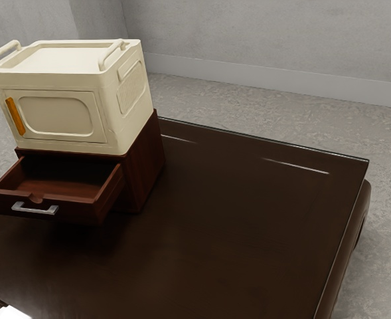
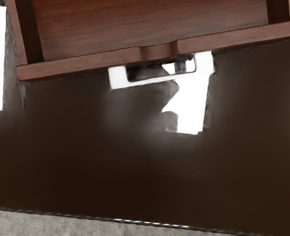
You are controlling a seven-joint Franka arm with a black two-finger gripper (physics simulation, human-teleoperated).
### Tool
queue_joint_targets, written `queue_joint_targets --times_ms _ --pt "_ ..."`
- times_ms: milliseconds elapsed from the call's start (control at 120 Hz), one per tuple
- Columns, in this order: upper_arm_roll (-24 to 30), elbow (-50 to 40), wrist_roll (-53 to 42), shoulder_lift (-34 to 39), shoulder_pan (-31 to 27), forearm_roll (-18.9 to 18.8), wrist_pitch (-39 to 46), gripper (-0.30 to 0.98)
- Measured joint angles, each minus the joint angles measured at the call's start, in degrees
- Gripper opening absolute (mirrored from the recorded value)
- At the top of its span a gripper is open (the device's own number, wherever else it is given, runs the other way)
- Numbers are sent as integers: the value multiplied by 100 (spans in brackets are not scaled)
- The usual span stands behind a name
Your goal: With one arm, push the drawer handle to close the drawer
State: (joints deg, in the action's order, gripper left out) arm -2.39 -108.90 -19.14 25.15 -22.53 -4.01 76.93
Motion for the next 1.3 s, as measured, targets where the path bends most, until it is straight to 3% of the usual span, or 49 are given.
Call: queue_joint_targets --times_ms 275,442,792,1075,1300 --pt "33 -1669 254 135 -82 -59 718 17" --pt "45 -2507 545 245 81 -26 1474 0" --pt "20 -3485 1116 -47 278 23 3584 -9" --pt "15 -3781 1471 -578 247 -556 5175 -11" --pt "10 -3806 1660 -799 232 -716 6174 -10"
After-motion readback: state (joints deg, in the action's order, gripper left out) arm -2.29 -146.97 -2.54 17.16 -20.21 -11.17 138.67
